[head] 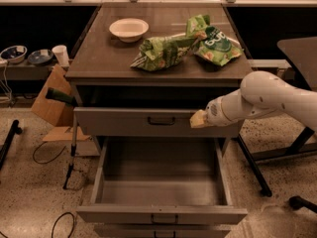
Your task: Close top drawer
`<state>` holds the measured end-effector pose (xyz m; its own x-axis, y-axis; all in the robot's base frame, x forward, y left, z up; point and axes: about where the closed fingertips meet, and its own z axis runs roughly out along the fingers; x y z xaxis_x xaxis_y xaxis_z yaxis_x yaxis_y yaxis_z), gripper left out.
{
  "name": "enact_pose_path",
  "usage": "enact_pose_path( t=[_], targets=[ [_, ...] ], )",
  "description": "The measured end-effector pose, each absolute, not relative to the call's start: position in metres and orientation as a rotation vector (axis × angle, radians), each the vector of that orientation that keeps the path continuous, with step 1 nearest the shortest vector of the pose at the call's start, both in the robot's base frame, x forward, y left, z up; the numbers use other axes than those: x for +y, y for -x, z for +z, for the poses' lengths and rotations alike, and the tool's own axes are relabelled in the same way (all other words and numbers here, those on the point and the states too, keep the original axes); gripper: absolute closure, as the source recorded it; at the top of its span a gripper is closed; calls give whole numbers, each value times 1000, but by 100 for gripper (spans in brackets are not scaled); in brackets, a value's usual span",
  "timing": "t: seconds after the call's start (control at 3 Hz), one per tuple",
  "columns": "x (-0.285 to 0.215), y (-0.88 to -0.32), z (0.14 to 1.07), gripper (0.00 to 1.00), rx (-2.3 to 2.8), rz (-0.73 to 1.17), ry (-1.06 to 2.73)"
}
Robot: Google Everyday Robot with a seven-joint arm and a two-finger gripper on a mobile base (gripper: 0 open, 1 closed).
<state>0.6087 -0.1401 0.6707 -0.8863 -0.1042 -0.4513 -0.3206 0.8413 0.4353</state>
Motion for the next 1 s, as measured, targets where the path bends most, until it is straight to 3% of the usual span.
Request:
enact_pose_path(
  t=[1.0],
  targets=[
    [-108, -636, 658, 100, 2577, 957, 199]
  ],
)
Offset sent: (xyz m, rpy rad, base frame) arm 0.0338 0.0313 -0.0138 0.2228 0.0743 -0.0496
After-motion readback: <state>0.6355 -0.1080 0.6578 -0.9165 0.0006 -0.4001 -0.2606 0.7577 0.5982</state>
